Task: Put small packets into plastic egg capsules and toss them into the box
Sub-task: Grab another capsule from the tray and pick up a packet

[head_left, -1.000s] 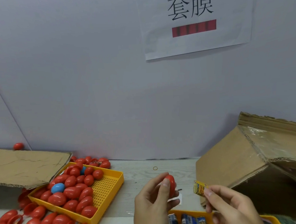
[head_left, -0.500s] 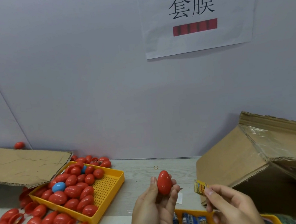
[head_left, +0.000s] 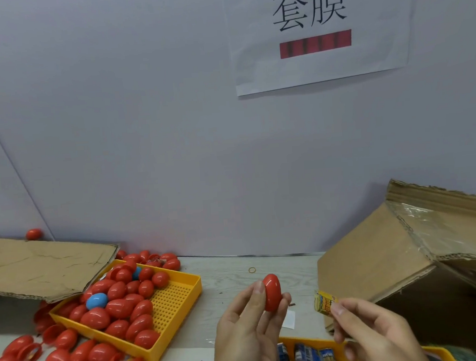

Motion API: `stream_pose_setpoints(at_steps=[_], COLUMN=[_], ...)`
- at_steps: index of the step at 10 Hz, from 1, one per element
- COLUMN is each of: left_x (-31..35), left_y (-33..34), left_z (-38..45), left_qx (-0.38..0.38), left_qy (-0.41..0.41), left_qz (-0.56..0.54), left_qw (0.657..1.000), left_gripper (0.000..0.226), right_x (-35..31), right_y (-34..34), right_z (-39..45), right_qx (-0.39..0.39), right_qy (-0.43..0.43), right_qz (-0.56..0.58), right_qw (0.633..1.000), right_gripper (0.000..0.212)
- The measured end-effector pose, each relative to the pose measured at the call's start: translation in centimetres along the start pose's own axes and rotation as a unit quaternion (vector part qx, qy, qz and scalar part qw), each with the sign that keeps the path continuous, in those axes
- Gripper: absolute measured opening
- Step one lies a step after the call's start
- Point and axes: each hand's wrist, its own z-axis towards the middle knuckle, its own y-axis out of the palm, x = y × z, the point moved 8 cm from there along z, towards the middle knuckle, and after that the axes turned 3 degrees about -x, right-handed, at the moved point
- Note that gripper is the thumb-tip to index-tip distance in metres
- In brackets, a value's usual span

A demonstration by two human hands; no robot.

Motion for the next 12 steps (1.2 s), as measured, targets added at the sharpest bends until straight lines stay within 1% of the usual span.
stream_pose_setpoints(at_steps=[1,2,3,4,5,6,8,9,10,11,12], left_x=[0.1,0.5,1.8,2.4,2.5,2.6,2.1,1.6,1.1,0.5,0.3], left_y=[-0.2,-0.1,-0.3,0.2,0.4,0.5,0.3,0.3,0.1,0.3,0.5], left_z=[0.2,0.1,0.2,-0.2,-0.3,-0.4,-0.2,0.1,0.3,0.2,0.0], left_qx=[0.007,-0.001,0.025,0.032,0.037,0.040,0.039,0.023,0.019,0.002,-0.014], left_qy=[0.014,0.058,0.154,0.203,0.210,0.210,0.171,0.143,0.100,0.052,0.022], left_qz=[0.009,0.062,0.215,0.271,0.294,0.297,0.230,0.165,0.093,0.024,0.001], left_qw=[1.000,0.996,0.964,0.940,0.932,0.931,0.957,0.976,0.990,0.998,1.000], left_gripper=[0.032,0.021,0.044,0.047,0.044,0.042,0.021,0.021,0.027,0.022,0.021], right_x=[-0.1,-0.2,-0.2,-0.2,-0.2,-0.2,-0.1,-0.1,-0.2,-0.2,-0.3], right_y=[0.0,0.0,0.1,0.1,0.1,0.1,0.0,0.1,0.1,0.1,0.1], right_z=[-0.1,-0.2,-0.2,-0.2,-0.2,-0.2,-0.2,-0.2,-0.2,-0.2,-0.2], right_qx=[0.000,0.000,0.000,0.001,0.001,0.000,0.003,0.002,0.000,-0.002,-0.003], right_qy=[0.002,0.004,0.005,0.005,0.003,0.006,0.005,0.004,0.005,0.006,0.007], right_qz=[0.001,-0.003,-0.009,-0.011,-0.012,-0.010,-0.004,-0.003,-0.004,-0.005,-0.008], right_qw=[1.000,1.000,1.000,1.000,1.000,1.000,1.000,1.000,1.000,1.000,1.000], right_gripper=[0.010,0.009,0.009,0.008,0.008,0.008,0.009,0.009,0.009,0.010,0.010])
